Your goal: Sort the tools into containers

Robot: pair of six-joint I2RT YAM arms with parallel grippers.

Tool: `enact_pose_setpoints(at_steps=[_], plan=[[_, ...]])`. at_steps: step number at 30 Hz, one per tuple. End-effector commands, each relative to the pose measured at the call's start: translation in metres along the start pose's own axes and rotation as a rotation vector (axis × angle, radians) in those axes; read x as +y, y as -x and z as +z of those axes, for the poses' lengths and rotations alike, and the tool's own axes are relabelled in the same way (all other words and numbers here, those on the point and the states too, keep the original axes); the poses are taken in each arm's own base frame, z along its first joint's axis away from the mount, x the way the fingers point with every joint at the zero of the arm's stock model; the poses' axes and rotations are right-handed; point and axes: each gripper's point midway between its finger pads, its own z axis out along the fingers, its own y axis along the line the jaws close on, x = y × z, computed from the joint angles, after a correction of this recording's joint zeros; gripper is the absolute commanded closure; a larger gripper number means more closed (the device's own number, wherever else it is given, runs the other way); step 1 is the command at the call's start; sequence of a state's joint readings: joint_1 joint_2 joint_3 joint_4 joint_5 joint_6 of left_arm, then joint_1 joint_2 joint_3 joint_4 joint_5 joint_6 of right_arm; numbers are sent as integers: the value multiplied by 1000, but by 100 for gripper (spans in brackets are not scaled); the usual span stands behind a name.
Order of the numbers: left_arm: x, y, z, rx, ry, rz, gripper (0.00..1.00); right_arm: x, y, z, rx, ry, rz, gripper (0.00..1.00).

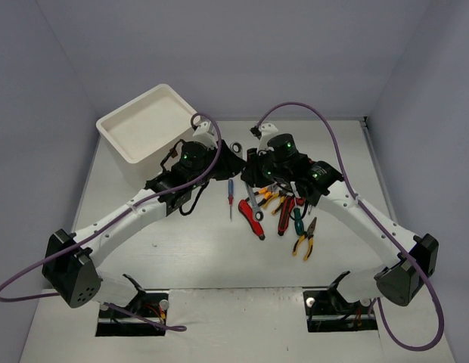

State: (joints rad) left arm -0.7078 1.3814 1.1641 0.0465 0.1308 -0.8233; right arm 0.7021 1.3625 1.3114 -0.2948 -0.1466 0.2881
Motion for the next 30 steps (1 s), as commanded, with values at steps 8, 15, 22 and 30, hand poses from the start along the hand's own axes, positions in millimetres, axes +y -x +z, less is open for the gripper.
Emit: enact_pose_setpoints(at_steps=[8, 15, 22, 30], plan=[[-45, 35, -17, -109, -172, 85, 100, 18, 51, -22, -202, 61, 6, 93], [-28, 70, -41, -139, -56, 233, 100, 7, 59, -38, -253, 10, 3, 28], [-19, 146, -93, -216, 183, 568, 100, -12, 41, -51, -251, -49, -4, 15], [1, 227, -134, -334, 550, 942, 100, -31, 15, -52, -206, -89, -5, 14]])
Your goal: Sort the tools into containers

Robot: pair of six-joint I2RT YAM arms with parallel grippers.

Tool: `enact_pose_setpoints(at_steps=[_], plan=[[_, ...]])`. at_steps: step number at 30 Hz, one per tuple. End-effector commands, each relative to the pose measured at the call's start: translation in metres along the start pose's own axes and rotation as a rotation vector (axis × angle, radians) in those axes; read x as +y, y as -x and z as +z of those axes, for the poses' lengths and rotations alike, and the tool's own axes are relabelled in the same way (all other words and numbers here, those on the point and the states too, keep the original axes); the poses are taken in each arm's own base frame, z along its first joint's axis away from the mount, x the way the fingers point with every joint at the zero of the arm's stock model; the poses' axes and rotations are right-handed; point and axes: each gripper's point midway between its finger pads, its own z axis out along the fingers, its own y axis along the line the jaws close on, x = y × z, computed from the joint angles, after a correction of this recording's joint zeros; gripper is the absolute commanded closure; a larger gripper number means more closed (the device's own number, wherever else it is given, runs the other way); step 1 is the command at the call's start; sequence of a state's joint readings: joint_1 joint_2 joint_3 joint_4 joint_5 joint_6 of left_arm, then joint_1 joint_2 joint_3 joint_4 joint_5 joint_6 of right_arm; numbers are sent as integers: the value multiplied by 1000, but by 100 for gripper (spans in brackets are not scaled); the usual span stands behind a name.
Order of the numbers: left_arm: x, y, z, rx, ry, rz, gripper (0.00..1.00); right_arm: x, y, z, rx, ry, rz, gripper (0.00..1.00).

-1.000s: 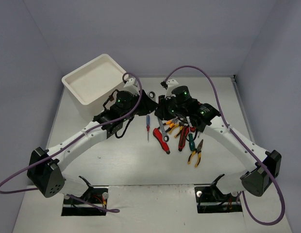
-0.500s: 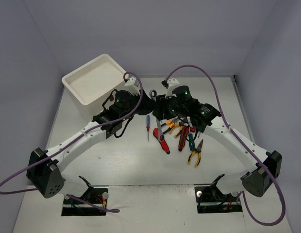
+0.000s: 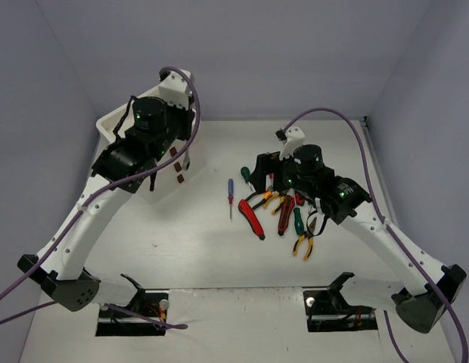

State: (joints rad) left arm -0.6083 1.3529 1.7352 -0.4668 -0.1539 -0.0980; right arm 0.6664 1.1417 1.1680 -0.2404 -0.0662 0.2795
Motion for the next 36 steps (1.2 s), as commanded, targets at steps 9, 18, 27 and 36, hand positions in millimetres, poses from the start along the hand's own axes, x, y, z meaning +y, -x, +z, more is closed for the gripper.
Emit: enact_pose_setpoints(at_steps=[9, 18, 27, 36], plan=[[78, 56, 29, -94, 394, 785, 100, -11, -7, -1, -8, 3, -22, 13], [110, 24, 70, -17, 320, 973, 100, -18, -18, -7, 5, 8, 3, 13], [142, -29, 97, 105, 254, 1005, 100, -29, -28, -5, 31, 4, 34, 12], [158, -65, 113, 175, 234, 1019, 93, -34, -31, -5, 40, 3, 42, 12]])
